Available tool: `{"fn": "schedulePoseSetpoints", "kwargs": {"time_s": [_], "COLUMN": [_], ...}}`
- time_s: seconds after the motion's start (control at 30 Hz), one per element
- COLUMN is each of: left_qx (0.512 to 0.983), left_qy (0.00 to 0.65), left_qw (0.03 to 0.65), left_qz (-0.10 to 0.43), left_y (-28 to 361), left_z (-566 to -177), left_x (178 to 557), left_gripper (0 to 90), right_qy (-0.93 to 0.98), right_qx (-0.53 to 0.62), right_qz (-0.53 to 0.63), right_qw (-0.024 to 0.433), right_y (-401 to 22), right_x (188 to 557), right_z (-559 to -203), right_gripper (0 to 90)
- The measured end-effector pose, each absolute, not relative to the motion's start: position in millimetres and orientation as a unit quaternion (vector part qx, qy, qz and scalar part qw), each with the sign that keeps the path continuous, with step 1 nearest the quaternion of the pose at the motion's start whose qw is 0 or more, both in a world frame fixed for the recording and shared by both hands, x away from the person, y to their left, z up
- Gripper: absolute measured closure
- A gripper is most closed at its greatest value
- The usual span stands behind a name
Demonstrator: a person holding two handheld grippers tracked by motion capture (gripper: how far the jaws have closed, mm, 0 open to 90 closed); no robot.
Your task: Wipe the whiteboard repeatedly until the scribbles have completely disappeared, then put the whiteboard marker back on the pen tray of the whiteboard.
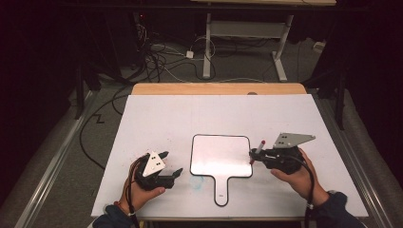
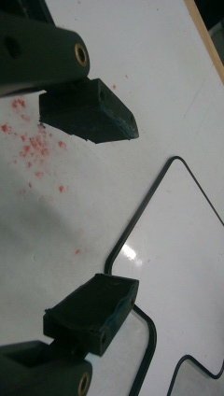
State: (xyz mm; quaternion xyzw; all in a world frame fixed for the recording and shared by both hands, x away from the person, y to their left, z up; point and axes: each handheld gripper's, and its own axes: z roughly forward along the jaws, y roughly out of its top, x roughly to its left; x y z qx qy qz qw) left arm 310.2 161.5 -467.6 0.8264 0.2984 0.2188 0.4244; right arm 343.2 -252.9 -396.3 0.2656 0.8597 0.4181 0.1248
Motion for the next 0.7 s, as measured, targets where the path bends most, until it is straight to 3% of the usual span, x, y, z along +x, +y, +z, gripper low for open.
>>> {"fn": "schedulePoseSetpoints", "kwargs": {"time_s": [0.37,0.57,0.7], "left_qx": [0.832,0.832,0.833], "left_qy": [0.288,0.288,0.288], "left_qw": [0.422,0.423,0.422], "left_qz": [0.217,0.214,0.212], "left_y": [157,157,157], "left_z": [-468,-469,-469], "left_x": [309,308,309], "left_gripper": [22.9,22.9,22.9], "right_qy": [0.866,0.873,0.873], "right_qx": [0.324,0.331,0.343], "right_qz": [0.381,0.359,0.348], "right_qw": [0.013,-0.019,-0.008], "right_y": [-278,-271,-262], "right_x": [341,353,362], "right_z": [-414,-425,-434], "right_gripper": [81.7,81.7,77.6]}}
